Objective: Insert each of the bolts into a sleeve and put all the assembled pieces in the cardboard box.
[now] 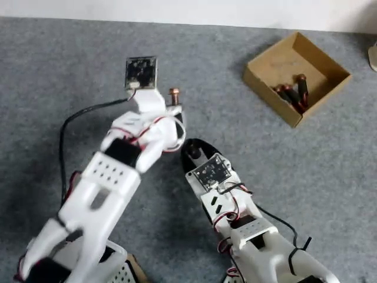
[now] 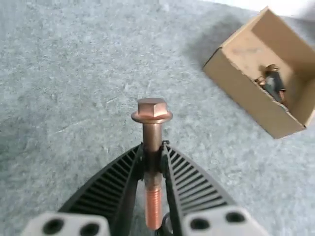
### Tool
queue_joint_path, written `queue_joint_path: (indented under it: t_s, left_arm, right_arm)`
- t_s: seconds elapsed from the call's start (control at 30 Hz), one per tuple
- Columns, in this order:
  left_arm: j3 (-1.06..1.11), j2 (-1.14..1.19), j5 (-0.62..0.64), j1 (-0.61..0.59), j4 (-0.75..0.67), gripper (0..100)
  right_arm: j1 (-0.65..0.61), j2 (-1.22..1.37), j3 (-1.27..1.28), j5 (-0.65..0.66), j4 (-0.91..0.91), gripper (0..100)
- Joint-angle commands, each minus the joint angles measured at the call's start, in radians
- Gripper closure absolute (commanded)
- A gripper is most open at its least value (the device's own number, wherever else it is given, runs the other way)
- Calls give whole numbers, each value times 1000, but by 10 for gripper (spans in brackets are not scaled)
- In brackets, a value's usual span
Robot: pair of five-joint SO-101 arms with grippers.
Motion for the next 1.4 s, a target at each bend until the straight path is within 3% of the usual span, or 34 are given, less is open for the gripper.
queue_joint_path:
  t_s: [0.0,0.17,0.5,1.13,1.37]
  left_arm:
    - [73,-124,18,15,-124,994]
    - [229,-194,133,15,-293,994]
    - [226,-128,216,18,-302,993]
    - [219,-93,123,85,-302,993]
    - [220,-93,81,85,-301,993]
  right_arm:
    - [-5,-15,82,6,-25,994]
    - [-5,-15,82,6,-25,994]
    - [-5,-15,81,6,-27,994]
    - [-4,-24,84,5,-30,994]
    - [58,-24,82,5,-85,994]
